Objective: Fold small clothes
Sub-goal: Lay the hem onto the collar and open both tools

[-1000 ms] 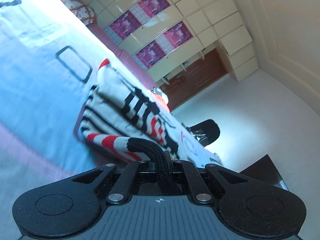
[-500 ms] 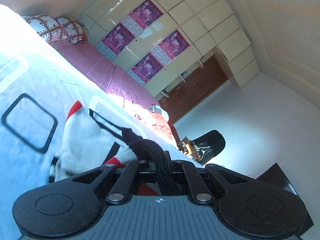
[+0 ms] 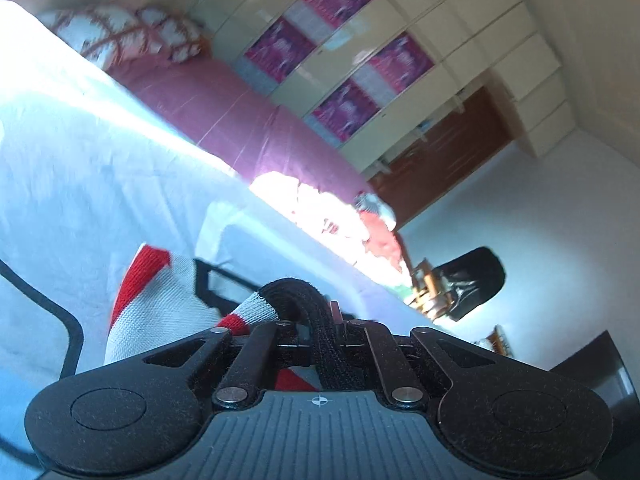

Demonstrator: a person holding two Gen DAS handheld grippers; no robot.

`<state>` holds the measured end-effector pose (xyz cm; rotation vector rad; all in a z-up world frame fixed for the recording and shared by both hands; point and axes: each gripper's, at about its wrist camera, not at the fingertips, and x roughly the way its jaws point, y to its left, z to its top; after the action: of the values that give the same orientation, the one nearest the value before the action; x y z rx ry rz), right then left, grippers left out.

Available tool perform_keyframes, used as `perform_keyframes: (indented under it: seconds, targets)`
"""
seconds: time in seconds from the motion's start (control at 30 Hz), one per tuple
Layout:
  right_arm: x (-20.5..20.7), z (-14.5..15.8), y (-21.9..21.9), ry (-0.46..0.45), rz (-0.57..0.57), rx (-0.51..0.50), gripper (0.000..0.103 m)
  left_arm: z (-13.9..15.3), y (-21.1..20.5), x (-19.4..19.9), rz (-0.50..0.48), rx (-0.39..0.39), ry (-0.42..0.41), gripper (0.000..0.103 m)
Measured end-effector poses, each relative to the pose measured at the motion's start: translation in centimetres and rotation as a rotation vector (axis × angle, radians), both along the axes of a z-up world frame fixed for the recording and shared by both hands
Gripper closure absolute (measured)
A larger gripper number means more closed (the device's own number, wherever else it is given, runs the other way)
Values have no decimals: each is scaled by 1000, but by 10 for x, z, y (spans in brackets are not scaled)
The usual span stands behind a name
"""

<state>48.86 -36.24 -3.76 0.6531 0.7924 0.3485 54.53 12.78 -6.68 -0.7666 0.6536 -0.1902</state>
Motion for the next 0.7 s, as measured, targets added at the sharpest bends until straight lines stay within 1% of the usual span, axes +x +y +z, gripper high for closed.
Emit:
perform_keyframes:
  seconds: [0.07, 0.1, 0.13, 0.17, 0.2, 0.23, 0.27, 0.3, 0.37, 0.43, 0.5, 0.57, 0.6, 0.63, 0.67, 0.7]
  targets:
    - [20, -22, 1, 52, 12, 31, 88, -29, 4, 23, 21, -27, 85, 98]
    - [27, -31, 1, 69, 2, 31, 87, -39, 4, 25, 36, -40, 101, 92]
    - [29, -35, -1, 65, -5, 48, 83, -46, 4, 25, 45, -57, 98, 71]
    - [27, -35, -3, 49, -9, 69, 74, -49, 4, 22, 56, -72, 68, 57]
    - [24, -34, -5, 30, -11, 77, 67, -49, 4, 17, 56, -94, 21, 37]
    - [21, -32, -7, 4, -18, 78, 49, -48, 2, 14, 59, -101, -10, 26]
    - [17, -29, -10, -28, -44, 69, 34, -47, 1, 14, 67, -92, -19, 22]
    - [14, -27, -13, -55, -67, 58, 34, -46, 1, 17, 71, -86, -23, 20]
    - [18, -25, -19, -63, -55, 64, 45, -44, 1, 21, 79, -76, -21, 20]
    - [15, -20, -21, -69, -40, 49, 46, -35, 2, 20, 71, -35, -44, 21]
    - [10, -13, -20, -79, -10, -14, 46, -23, 1, 16, 52, 70, -55, 21]
    - [5, -8, -16, -104, 25, -75, 48, -14, -4, 15, 6, 210, -30, 21]
    - [5, -6, -12, -108, 42, -115, 50, -11, -7, 14, -28, 285, -6, 35]
    - [8, -5, -7, -109, 58, -151, 54, -11, -10, 16, -61, 333, 26, 56]
    - [11, -5, -1, -105, 73, -171, 57, -13, -13, 18, -92, 364, 61, 65]
    - [15, -6, 4, -98, 88, -186, 58, -14, -17, 19, -102, 404, 84, 72]
